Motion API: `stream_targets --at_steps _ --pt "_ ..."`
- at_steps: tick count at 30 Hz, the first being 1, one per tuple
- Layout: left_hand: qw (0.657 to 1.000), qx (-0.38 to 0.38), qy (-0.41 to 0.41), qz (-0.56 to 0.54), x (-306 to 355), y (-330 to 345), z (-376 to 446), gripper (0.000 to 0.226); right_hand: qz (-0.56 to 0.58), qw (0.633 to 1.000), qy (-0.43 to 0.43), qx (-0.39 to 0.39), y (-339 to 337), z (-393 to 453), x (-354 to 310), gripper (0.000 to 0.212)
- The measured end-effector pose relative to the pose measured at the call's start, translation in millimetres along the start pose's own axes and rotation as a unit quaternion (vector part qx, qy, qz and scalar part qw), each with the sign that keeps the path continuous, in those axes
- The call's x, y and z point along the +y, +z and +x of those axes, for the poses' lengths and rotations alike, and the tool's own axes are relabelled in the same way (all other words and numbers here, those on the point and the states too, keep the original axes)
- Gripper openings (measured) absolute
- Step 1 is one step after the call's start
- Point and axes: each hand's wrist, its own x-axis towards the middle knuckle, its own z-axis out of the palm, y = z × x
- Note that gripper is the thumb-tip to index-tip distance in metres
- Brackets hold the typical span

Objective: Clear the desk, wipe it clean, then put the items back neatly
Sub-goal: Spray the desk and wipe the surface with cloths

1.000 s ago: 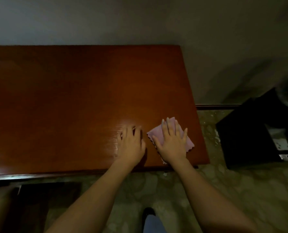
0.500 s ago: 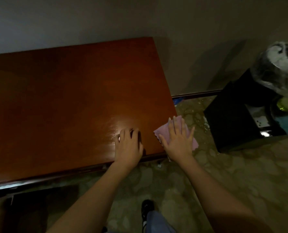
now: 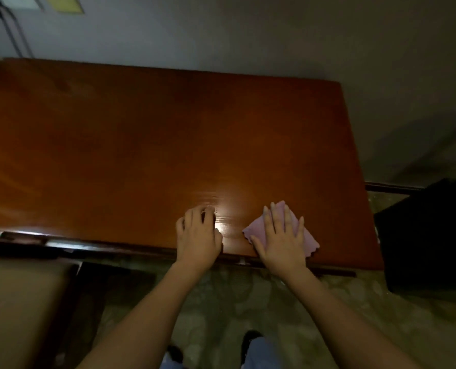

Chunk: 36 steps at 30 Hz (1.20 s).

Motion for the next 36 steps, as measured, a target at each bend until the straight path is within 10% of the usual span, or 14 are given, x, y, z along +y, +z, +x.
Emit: stream_targets --at_steps 21,36 --pt "0.969 0.072 -0.234 -0.031 -418 -86 -1 0.049 -0.089 0.969 -0.227 -0.047 28 113 -445 0.079" --pt "0.917 0.139 -0.371 -0.049 -558 -105 -2 0.039 -0.107 0.913 -0.391 -0.047 52 181 -644 0.084"
